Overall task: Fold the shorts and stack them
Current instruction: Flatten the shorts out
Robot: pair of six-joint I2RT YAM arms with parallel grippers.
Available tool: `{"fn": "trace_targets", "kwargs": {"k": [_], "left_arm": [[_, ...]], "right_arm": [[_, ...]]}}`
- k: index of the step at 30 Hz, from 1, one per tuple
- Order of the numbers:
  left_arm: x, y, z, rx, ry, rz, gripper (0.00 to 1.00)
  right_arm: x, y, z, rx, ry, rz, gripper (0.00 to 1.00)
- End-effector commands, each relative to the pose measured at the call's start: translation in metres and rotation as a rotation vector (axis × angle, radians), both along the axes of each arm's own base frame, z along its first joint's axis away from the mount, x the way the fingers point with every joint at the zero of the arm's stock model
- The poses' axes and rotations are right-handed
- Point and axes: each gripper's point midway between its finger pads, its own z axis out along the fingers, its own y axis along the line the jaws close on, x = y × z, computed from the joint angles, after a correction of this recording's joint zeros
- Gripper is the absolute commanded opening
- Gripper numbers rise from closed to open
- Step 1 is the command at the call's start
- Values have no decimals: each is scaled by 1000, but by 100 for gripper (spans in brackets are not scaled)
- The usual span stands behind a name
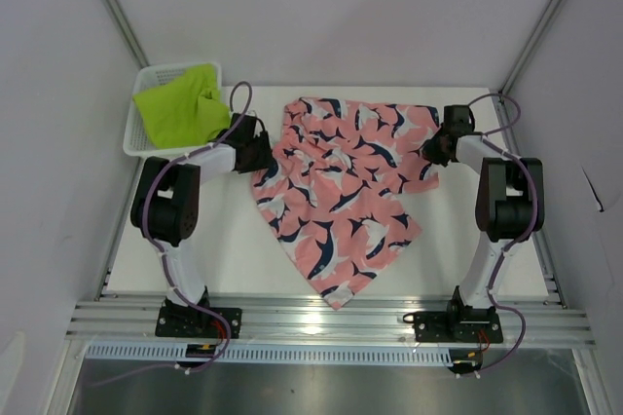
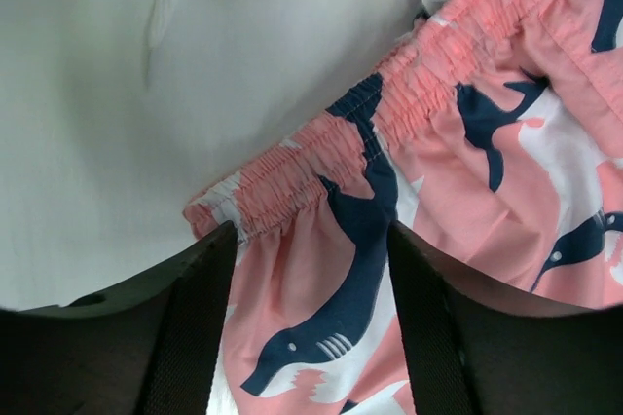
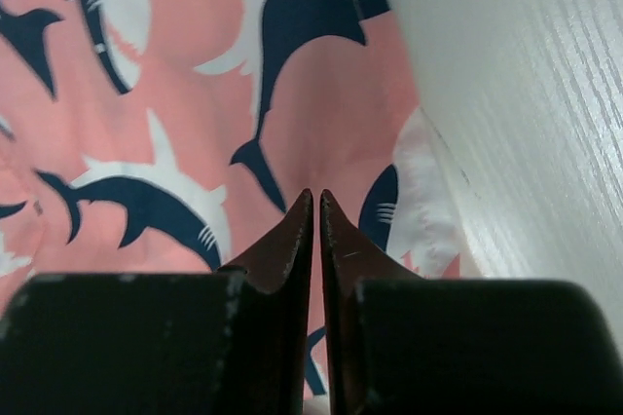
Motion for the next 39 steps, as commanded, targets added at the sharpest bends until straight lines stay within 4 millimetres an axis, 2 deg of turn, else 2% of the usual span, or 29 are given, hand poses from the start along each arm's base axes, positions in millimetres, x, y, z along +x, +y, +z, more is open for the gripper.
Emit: {"fn": "trace_targets", "kwargs": {"k": [1,2,3,7,9,12,13,14,15,19,20,22,23,24,25,26,27,28,30,31,32,33,34,36,37,39], "left_arm": [[-18,11,2,3,11,48,60],[-20,13,6,3,1,53,56],[-27,17,0,19,16,62,52],[-39,28,-6,39,43,80,44],[-42,29,-5,28,42,86,39],[-49,32,-8,34,50,94,34],[-50,35,-7,44,47,103,27],[-52,36,-8,45,53,107,23],[-53,38,-8,46,52,108,15],[-56,39,-6,31,40,110,10],[-56,37,0,20,25,107,11],[-56,35,5,-1,1,102,31],[-55,33,15,-17,-25,101,40],[-57,33,17,-22,-32,102,59],[-56,32,22,-30,-47,103,65],[-57,31,26,-40,-56,104,69],[-58,29,33,-54,-73,102,76],[-59,29,36,-62,-81,101,78],[-61,28,46,-80,-104,104,80],[-67,29,43,-81,-98,106,81],[-66,29,48,-90,-115,111,82],[-69,24,52,-117,-119,97,84],[-73,25,57,-123,-130,99,84],[-74,26,67,-144,-155,107,88],[-80,29,63,-152,-144,119,88],[-83,31,62,-170,-146,126,89]], "right_arm": [[1,-5,-16,-28,66,-28,7],[-2,-6,-20,-37,90,-34,4],[-3,-7,-20,-41,101,-39,4],[-6,-19,-22,-89,146,-76,2],[-11,-35,-27,-99,173,-119,0],[-12,-43,-31,-108,204,-149,0],[-11,-45,-30,-110,209,-157,0],[-7,-49,-25,-110,206,-163,0],[-5,-50,-25,-114,211,-164,0],[3,-52,-4,-129,177,-147,0],[3,-51,3,-130,164,-142,4],[0,-46,26,-132,115,-121,10],[-2,-39,35,-133,96,-104,15],[-9,-34,39,-134,94,-90,19],[-13,-32,59,-138,56,-84,24],[-19,-21,65,-135,46,-53,28],[-30,-2,63,-141,54,-3,32],[-37,6,79,-153,19,30,33],[-50,24,85,-176,3,96,34],[-64,44,78,-190,18,161,34],[-73,54,90,-206,-19,210,34],[-81,65,89,-214,-23,248,35],[-92,89,91,-216,-43,322,35],[-116,108,90,-244,-57,410,35],[-132,132,89,-259,-64,483,36],[-155,141,88,-327,-74,539,36]]}}
